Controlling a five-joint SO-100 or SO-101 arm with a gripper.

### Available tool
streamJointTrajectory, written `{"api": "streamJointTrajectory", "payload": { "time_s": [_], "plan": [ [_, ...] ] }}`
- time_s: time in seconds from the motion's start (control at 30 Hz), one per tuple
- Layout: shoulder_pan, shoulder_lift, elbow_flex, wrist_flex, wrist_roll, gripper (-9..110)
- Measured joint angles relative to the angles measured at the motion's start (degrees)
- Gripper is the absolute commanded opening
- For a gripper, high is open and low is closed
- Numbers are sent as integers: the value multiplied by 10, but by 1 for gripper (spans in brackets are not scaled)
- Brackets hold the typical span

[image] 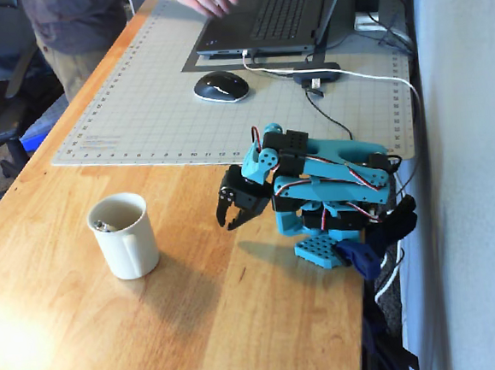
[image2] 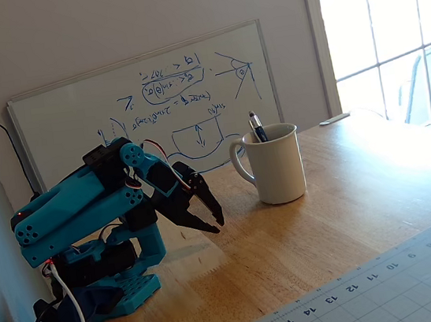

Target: Grasp a pen and put it in a mug.

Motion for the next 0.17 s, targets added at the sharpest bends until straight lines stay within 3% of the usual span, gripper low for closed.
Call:
{"api": "streamJointTrajectory", "payload": {
  "time_s": [0.17],
  "plan": [
    [0, 0, 0, 0, 0, 3]
  ]
}}
